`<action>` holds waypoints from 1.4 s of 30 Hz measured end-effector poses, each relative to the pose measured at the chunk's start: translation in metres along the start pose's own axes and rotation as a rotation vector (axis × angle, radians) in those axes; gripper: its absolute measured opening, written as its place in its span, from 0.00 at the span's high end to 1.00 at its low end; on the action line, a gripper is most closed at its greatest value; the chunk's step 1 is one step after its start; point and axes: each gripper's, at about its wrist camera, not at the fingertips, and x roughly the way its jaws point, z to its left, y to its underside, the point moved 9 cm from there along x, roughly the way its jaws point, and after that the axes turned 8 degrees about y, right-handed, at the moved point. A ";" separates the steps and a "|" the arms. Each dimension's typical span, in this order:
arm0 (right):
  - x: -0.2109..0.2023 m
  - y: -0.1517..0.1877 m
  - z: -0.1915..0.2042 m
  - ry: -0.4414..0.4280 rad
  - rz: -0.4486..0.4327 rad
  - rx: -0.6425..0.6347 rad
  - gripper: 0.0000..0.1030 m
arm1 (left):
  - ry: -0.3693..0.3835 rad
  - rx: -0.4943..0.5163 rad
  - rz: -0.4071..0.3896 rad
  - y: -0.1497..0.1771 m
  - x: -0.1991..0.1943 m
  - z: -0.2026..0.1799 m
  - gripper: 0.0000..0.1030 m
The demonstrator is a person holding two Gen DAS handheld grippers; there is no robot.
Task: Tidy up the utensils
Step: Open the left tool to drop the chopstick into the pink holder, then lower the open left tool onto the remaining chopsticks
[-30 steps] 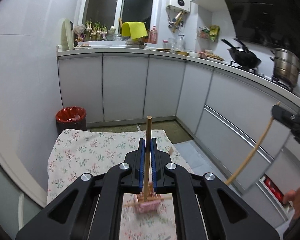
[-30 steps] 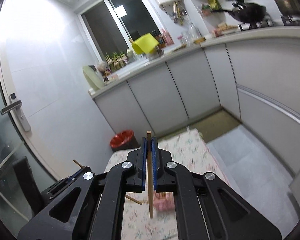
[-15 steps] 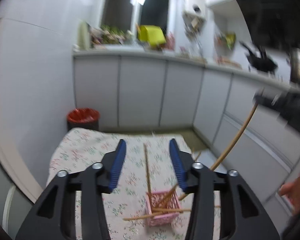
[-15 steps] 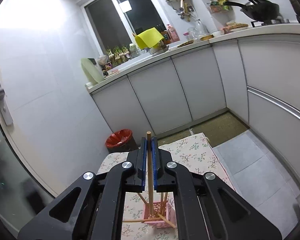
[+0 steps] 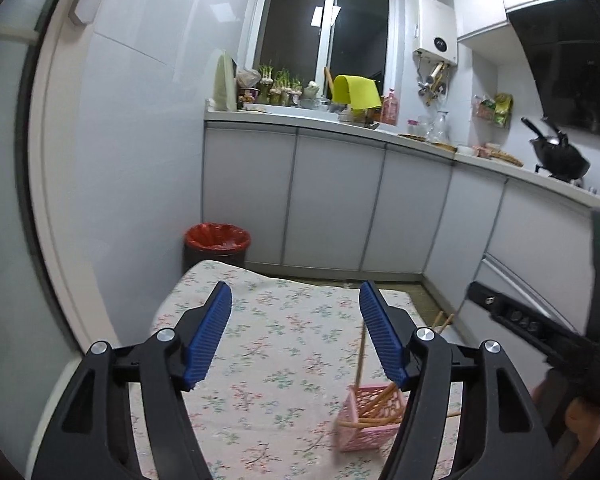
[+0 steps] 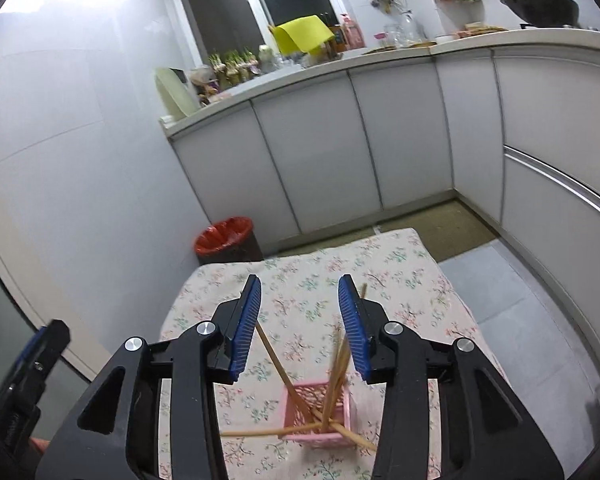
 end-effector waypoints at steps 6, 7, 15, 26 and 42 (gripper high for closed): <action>-0.042 0.000 -0.012 0.033 -0.057 -0.003 0.37 | -0.020 -0.006 -0.013 0.006 -0.021 -0.007 0.23; -0.049 0.002 -0.013 0.039 -0.061 -0.010 0.36 | -0.023 -0.008 -0.015 0.006 -0.025 -0.008 0.21; -0.095 0.018 -0.031 0.073 -0.094 -0.039 0.19 | -0.022 -0.023 -0.001 0.026 -0.055 -0.015 0.15; -0.131 0.055 -0.052 0.138 -0.094 -0.075 0.07 | -0.025 0.020 0.002 0.044 -0.092 -0.032 0.08; -0.139 0.158 -0.130 0.106 0.175 0.148 0.07 | 0.039 0.229 0.301 0.128 -0.078 -0.069 0.07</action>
